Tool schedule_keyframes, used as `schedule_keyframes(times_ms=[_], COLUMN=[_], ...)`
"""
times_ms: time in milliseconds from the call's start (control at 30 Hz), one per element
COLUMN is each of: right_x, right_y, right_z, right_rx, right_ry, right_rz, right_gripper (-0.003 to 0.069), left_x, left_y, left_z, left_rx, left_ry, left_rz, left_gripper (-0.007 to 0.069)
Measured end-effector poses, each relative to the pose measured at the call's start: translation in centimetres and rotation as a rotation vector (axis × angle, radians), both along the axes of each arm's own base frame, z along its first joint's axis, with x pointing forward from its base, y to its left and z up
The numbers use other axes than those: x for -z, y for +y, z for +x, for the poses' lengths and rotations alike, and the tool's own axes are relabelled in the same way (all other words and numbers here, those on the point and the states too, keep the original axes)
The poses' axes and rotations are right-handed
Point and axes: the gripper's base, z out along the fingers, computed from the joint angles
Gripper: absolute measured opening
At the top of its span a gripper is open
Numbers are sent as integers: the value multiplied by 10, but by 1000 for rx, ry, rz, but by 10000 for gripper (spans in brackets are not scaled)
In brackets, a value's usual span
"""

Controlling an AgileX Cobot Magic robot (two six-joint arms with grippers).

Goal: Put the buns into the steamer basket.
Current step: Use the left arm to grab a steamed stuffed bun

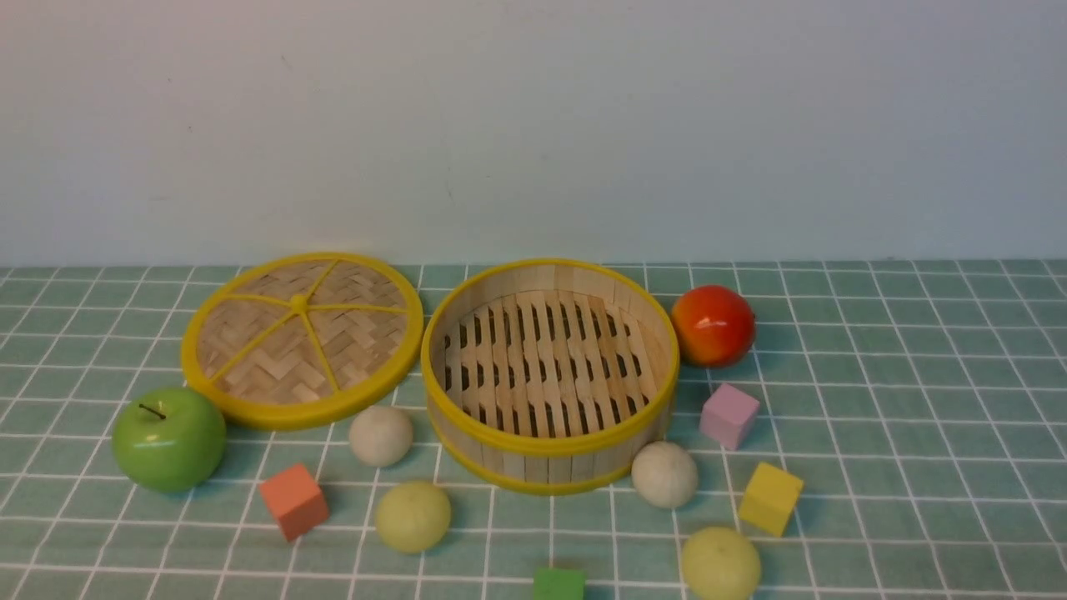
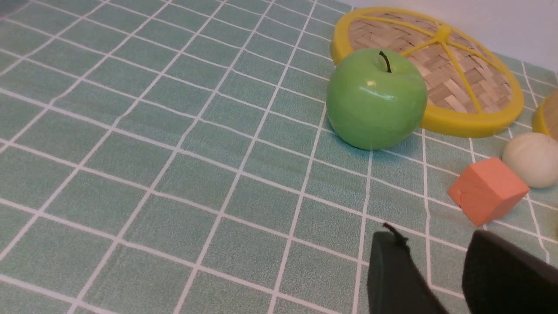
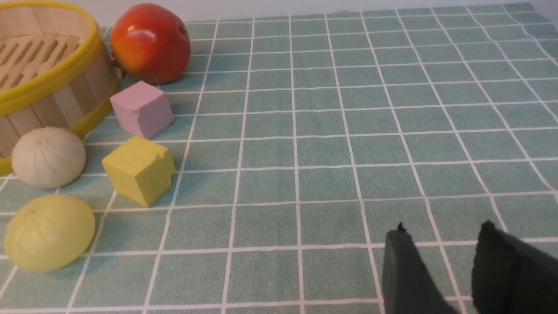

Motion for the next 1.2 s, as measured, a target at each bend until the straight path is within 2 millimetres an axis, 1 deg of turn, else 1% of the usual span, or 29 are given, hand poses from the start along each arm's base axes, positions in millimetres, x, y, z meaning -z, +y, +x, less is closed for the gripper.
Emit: schedule_keyframes(times_ms=[633,800,900,1133,1200], right_x=[0,0,0,0,0], right_y=[0,0,0,0,0], right_z=[0,0,0,0,0], right_rx=[0,0,0,0,0], right_ry=[0,0,0,0,0], right_rz=[0,0,0,1,1], right_gripper=[240,240,240,240,240], left_x=[-2,-9,-15,-29,-37], left_y=[0,-1,-3,-6,-6], left_z=[1,2,4,5,4], left_rx=[4,19,33,47,51], left_ry=[-24,-97,-171,-329,-421], left_rz=[13,15,-8,-149,-191], left_gripper=[238,238,238,238,238])
